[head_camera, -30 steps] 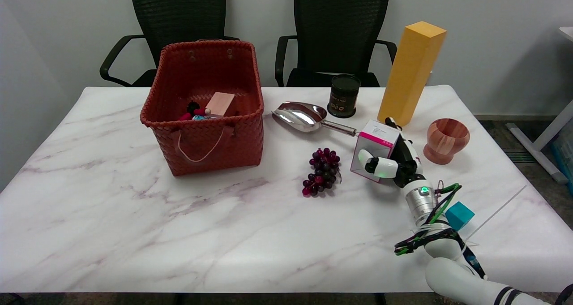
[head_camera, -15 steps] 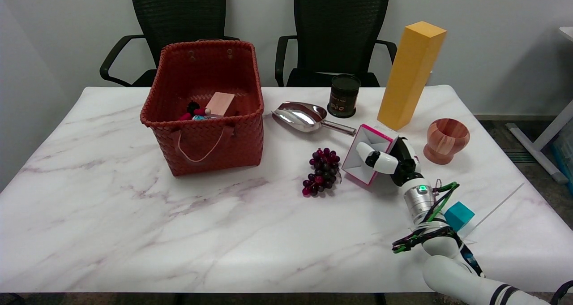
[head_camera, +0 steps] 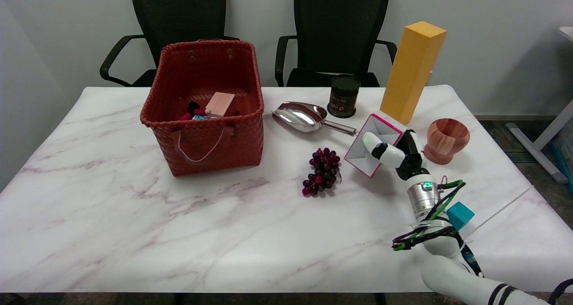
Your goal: Pick up the white paper box.
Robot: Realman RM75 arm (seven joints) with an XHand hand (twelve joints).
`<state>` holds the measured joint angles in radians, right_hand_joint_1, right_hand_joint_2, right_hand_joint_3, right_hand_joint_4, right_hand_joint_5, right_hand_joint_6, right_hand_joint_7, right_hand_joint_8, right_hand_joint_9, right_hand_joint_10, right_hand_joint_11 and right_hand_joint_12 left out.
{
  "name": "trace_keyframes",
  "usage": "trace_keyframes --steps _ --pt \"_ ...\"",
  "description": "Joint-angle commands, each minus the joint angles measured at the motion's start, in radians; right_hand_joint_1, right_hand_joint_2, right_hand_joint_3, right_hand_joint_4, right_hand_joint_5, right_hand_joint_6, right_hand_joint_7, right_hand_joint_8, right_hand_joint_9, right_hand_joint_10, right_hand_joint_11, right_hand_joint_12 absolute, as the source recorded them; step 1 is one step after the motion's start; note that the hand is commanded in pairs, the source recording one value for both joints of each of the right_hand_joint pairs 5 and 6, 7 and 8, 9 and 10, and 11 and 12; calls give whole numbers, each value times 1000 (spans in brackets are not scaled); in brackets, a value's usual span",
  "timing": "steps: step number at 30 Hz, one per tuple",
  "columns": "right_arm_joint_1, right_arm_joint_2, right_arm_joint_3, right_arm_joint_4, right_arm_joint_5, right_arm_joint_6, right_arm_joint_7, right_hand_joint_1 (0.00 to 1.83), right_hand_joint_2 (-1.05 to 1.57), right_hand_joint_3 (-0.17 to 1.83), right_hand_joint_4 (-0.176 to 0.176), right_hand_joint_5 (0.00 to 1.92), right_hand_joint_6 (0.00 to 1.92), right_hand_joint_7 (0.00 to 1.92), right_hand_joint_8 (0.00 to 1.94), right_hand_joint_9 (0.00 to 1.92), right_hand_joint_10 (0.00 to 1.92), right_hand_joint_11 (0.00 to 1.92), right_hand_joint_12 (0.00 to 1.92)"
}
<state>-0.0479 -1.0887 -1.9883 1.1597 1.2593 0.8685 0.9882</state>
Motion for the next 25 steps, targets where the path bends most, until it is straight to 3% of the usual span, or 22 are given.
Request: trace_keyframes --steps 1,10,19,25 --pt "-2 0 -16 47 -10 278 -4 1165 848 1127 0 929 929 1356 1356 1226 1226 1070 1070" --pt "26 4 46 105 -110 236 -9 1147 841 1131 0 939 939 1358 1358 1228 1228 1055 1055" --pt "224 20 -30 90 -150 70 -15 1118 908 1068 0 975 975 1373 1373 1236 1236 1056 1056" --pt "341 2 -68 70 -150 0 -120 1110 929 1042 0 983 983 1376 1376 1262 1262 1077 1077"
